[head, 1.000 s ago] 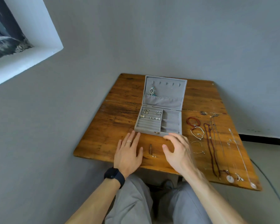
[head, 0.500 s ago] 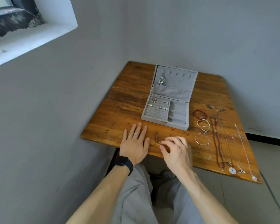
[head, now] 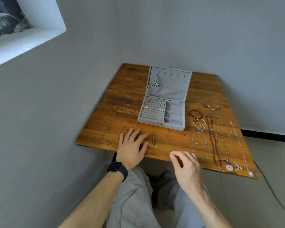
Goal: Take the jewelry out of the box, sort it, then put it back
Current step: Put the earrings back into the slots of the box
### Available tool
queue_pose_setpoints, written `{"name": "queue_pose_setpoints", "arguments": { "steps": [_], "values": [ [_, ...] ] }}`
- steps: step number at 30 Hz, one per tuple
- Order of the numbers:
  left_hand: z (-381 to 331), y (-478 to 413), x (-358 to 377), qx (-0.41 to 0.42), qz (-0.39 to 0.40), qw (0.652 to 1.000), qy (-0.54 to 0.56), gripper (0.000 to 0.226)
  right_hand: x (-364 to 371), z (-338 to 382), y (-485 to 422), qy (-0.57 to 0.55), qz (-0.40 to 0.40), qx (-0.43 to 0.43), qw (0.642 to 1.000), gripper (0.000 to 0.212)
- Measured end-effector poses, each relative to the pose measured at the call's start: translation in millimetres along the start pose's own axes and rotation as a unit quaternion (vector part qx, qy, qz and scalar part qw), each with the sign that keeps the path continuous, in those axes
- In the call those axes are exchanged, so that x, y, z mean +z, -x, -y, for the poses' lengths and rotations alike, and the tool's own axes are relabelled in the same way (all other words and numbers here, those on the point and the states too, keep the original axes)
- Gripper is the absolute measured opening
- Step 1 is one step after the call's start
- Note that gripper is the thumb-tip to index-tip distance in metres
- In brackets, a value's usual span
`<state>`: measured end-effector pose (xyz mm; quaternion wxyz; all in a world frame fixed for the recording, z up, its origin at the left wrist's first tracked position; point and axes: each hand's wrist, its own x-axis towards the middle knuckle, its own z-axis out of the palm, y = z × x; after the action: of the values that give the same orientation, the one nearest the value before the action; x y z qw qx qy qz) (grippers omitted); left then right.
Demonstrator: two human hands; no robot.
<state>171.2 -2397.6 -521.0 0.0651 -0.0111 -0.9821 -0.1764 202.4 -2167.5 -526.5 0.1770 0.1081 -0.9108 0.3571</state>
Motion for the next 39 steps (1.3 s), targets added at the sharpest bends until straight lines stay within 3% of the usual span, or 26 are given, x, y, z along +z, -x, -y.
{"name": "queue_pose_setpoints", "arguments": {
  "steps": [5, 14, 19, 25, 30, 39],
  "values": [
    [-6, -3, -7, 0.052, -0.022, 0.995, 0.078, 0.031, -4, -14, 11, -0.035, -0.016, 0.021, 0.999, 0.01],
    [-27, -14, -7, 0.155, -0.045, 0.987, 0.003, 0.017, 3, -19, 15, -0.048, -0.028, 0.018, 0.998, 0.008],
    [-29, -21, -15, 0.114, -0.044, 0.992, 0.039, 0.016, 2, -20, 14, -0.051, -0.023, 0.025, 0.998, 0.008],
    [-20, -69, -46, -0.009, -0.049, 0.988, 0.148, 0.017, 1, -16, 9, -0.052, -0.023, 0.032, 0.998, 0.007],
    [-8, -122, -60, -0.044, -0.001, 0.996, 0.081, 0.017, 2, -17, 11, -0.062, -0.029, 0.038, 0.997, 0.007],
    [-5, -152, -60, -0.009, 0.068, 0.995, -0.073, 0.012, 3, -22, 11, -0.063, -0.03, 0.03, 0.997, 0.005]
  ]
}}
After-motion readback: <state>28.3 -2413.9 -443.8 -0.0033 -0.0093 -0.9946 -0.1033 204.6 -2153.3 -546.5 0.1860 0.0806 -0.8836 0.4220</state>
